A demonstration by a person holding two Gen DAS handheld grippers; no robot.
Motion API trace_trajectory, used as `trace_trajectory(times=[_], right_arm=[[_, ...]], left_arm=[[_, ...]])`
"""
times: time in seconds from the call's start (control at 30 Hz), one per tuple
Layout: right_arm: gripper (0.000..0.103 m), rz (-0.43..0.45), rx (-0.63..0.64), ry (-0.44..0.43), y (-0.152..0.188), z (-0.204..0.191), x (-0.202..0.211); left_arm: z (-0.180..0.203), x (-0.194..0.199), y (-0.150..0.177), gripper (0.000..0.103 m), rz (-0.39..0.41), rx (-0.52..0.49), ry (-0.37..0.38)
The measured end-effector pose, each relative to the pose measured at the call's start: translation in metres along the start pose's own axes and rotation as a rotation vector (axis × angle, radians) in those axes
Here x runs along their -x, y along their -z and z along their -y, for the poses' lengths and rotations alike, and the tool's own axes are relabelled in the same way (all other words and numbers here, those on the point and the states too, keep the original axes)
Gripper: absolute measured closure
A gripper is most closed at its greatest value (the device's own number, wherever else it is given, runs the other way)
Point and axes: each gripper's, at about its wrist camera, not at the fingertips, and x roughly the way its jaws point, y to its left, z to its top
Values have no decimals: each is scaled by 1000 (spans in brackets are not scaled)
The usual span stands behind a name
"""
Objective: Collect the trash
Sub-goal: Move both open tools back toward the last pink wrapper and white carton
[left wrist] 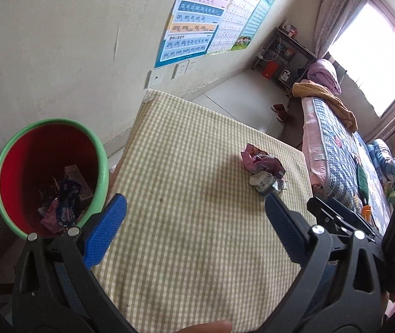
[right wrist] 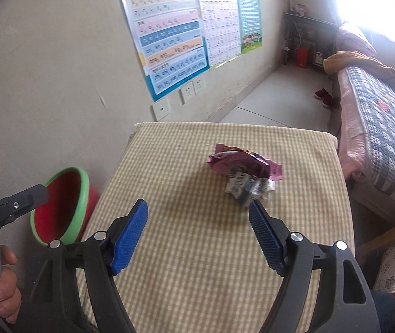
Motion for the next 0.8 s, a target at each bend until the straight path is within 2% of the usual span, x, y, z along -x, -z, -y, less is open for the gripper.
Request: trace_trajectory(times=[0.2,0.53,0.8], right_arm=[[30,-23,-84,53,3,48,-13],[30,-93,-131,59,1,84,-60],[30,-145,-147,38,-1,101,-102]], left_arm=[[14,-14,-4,6,-16,-51,-7],[52,-63,-22,6,-67,-135,5],[96,-118,-29,6,-136,-217,77]])
